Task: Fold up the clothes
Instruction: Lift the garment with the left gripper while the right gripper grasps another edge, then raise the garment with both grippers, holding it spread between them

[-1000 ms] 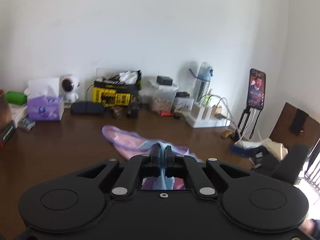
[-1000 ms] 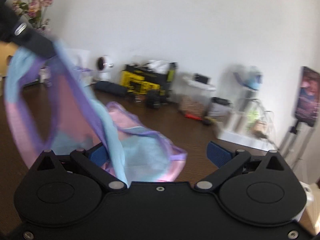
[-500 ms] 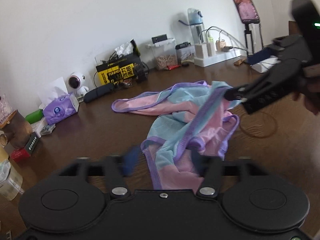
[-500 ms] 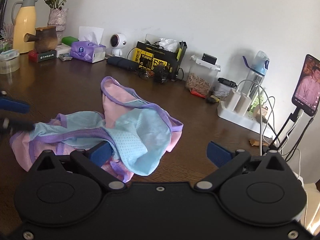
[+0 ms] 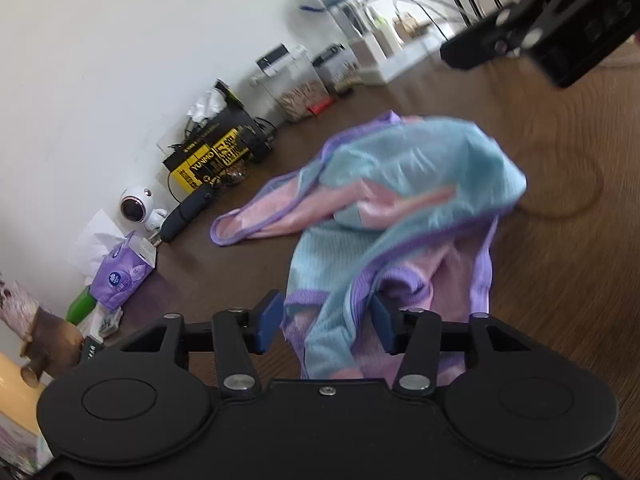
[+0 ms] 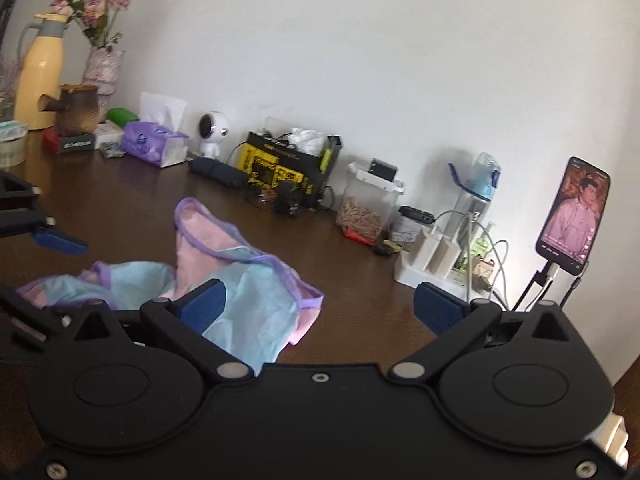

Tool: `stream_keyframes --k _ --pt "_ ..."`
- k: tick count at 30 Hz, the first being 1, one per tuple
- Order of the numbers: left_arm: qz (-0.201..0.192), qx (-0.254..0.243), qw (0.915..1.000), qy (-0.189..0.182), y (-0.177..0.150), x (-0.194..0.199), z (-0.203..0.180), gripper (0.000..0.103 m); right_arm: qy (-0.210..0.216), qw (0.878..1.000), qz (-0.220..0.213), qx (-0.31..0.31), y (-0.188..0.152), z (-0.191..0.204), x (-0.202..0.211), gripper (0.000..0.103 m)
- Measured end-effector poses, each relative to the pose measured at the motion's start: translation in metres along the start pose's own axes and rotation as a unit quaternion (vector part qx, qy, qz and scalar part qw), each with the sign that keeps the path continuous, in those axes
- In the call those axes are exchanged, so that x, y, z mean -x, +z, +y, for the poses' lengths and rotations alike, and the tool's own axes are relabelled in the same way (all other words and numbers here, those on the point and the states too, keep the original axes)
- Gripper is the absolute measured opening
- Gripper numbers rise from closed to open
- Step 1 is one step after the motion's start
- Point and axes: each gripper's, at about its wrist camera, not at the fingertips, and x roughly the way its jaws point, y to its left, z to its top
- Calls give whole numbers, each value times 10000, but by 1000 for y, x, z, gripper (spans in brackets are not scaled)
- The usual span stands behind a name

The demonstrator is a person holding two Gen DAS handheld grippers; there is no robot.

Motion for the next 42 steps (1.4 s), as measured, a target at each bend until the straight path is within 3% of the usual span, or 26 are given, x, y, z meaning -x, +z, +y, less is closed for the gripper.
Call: stream_keyframes --k 2,3,8,11,14,15,16,17,18,20,22,23,24,27,31,39,42 --pt "88 5 9999 -55 0 -4 2 6 169 9997 46 187 -3 11 4 102" --pt "-1 140 9999 -46 1 -2 7 3 255 9993 106 265 -5 18 4 102" --pt "-489 813 9955 -72 13 14 35 3 631 9962 361 470 -16 58 5 102" --pt "-858 1211 9887 -199 25 33 59 3 710 9961 175 493 -17 80 8 102" --pt "-1205 1394 9826 -240 44 77 84 3 680 9966 12 473 -13 89 5 98" --pt "-1293 1409 9813 -238 46 84 87 3 586 9974 -62 408 -9 89 5 89" --pt "-1381 1423 9799 -236 48 91 91 3 464 9983 -154 306 -5 87 5 68" --pt "-1466 1426 9786 -220 50 98 94 3 388 9987 -207 246 -1 86 4 56" --pt "-1547 1407 9777 -177 53 104 96 3 281 9990 -258 212 2 84 3 50" --pt "-1678 1359 9764 -58 59 114 98 3 177 9989 -340 267 8 82 -3 49" --pt "-1816 1287 9748 138 68 121 101 3 139 9985 -395 342 15 80 -10 42" --pt "-1864 1255 9742 217 72 124 103 3 148 9984 -405 373 18 78 -14 29" --pt "-1904 1217 9737 302 77 126 106 3 156 9982 -414 404 22 76 -18 5" --pt "-1976 1060 9726 610 94 129 120 3 135 9974 -464 537 43 59 -25 3" --pt "-2153 920 9672 986 125 136 148 3 -90 9945 -865 586 93 17 -12 3" --pt "-2752 848 9443 1595 192 170 187 3 -434 9862 -1411 744 193 -47 19 3" --pt "-2748 922 9414 1724 209 165 204 3 -488 9840 -1492 840 218 -55 22 3"
